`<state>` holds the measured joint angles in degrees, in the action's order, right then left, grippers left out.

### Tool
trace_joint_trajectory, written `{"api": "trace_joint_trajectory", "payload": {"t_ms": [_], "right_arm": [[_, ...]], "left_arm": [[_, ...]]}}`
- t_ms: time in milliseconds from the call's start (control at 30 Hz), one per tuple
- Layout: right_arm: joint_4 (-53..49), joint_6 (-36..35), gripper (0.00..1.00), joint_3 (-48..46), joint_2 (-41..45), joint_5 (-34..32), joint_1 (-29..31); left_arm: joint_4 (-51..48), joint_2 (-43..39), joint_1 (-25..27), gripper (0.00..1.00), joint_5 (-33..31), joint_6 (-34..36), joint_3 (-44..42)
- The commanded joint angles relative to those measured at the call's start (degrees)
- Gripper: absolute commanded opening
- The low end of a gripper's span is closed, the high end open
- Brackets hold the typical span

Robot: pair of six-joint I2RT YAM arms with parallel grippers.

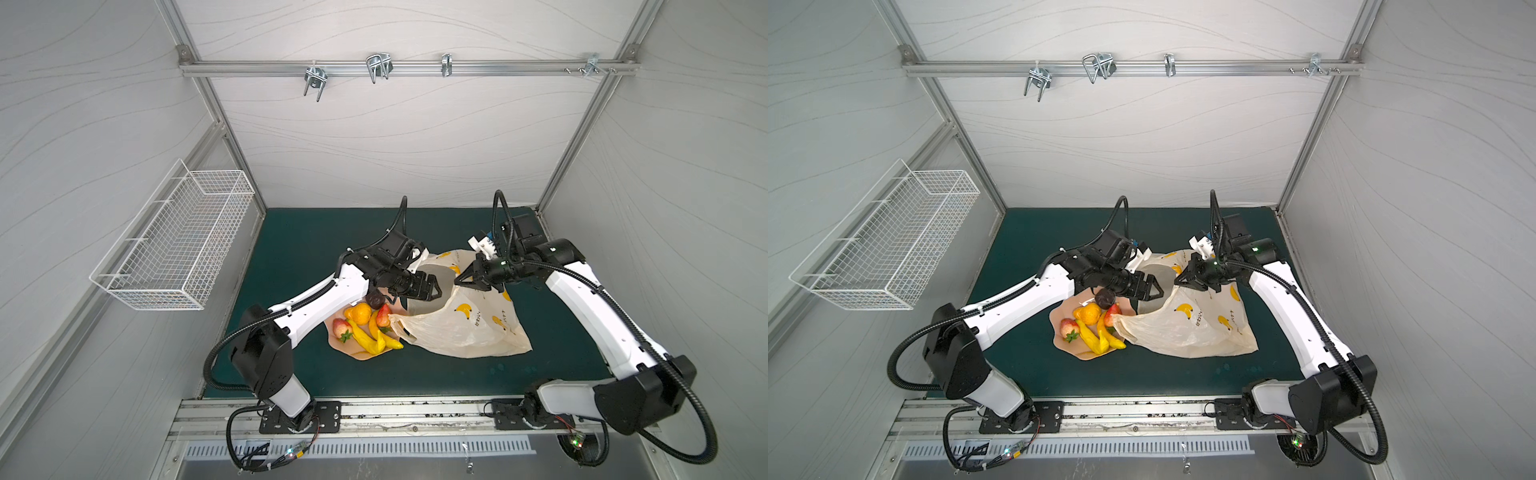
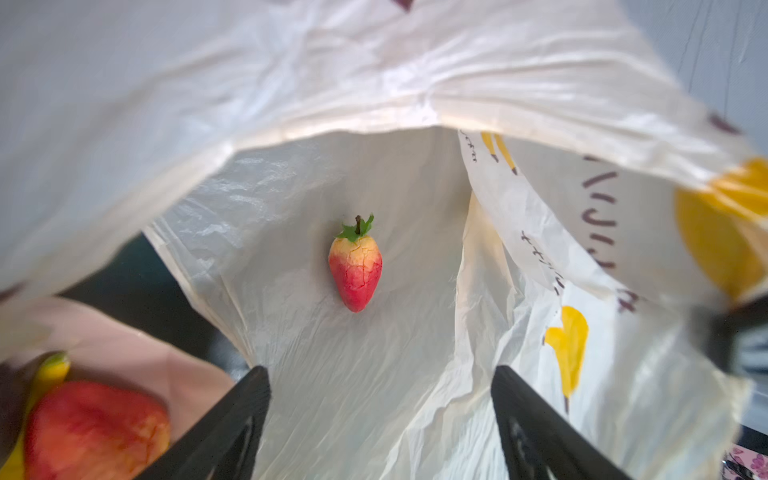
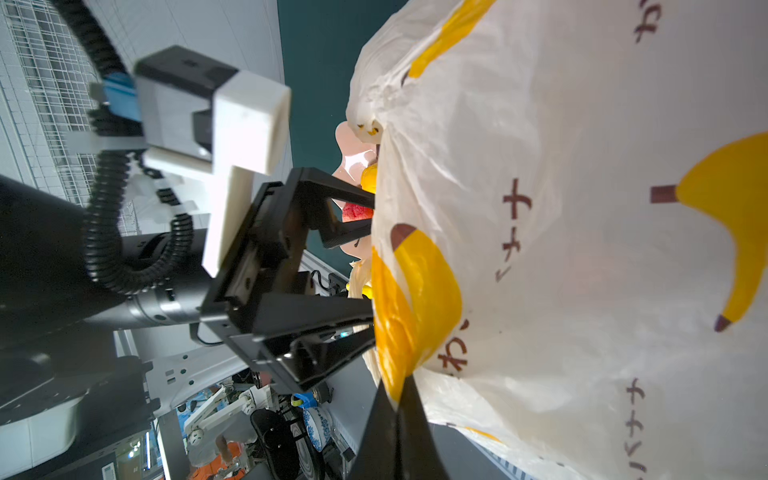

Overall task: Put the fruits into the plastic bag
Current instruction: 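Open the left gripper to drop the strawberry inside the bag, then move the left gripper back over the bowl above the dark plum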

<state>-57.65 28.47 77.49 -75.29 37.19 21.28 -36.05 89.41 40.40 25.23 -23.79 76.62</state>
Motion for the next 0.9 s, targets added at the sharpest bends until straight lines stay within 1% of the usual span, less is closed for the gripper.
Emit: {"api": "trace_joint_trajectory", "payload": {"t_ms": [0, 167, 267, 400, 533, 633, 867], "right_arm": [[-3.3, -2.1, 0.00, 2.4, -0.3, 0.8, -0.7], [-4.1, -2.5, 0.00, 3.3, -0.7, 0.6, -0.9], [-4.2, -2.4, 0.00, 3.3, -0.6, 0.4, -0.9], [-4.3, -2.5, 0.00, 3.3, -0.6, 0.3, -0.9], [-4.5, -2.6, 0.00, 3.4, -0.6, 0.1, -0.9], [-4.8, -2.8, 0.00, 3.5, -0.5, -0.1, -1.0], [-5.1, -3.0, 0.00, 3.4, 0.1, -0.4, -0.9]], "left_arm": [[-2.8, -4.3, -1.4, 0.85, 0.6, 2.0, -0.8], [-7.0, -10.7, -5.1, 0.85, 1.6, 5.7, -2.7], [-10.0, -13.9, -8.8, 0.85, 0.8, 6.7, -4.7], [-14.0, -16.2, -14.1, 0.85, -1.7, 7.7, -6.9], [-16.8, -16.3, -16.8, 0.85, -6.1, 8.1, -7.7], [-17.6, -15.3, -18.3, 0.85, -7.0, 7.2, -7.9], [-17.8, -11.4, -18.5, 0.83, -10.4, 7.7, -7.3]]}}
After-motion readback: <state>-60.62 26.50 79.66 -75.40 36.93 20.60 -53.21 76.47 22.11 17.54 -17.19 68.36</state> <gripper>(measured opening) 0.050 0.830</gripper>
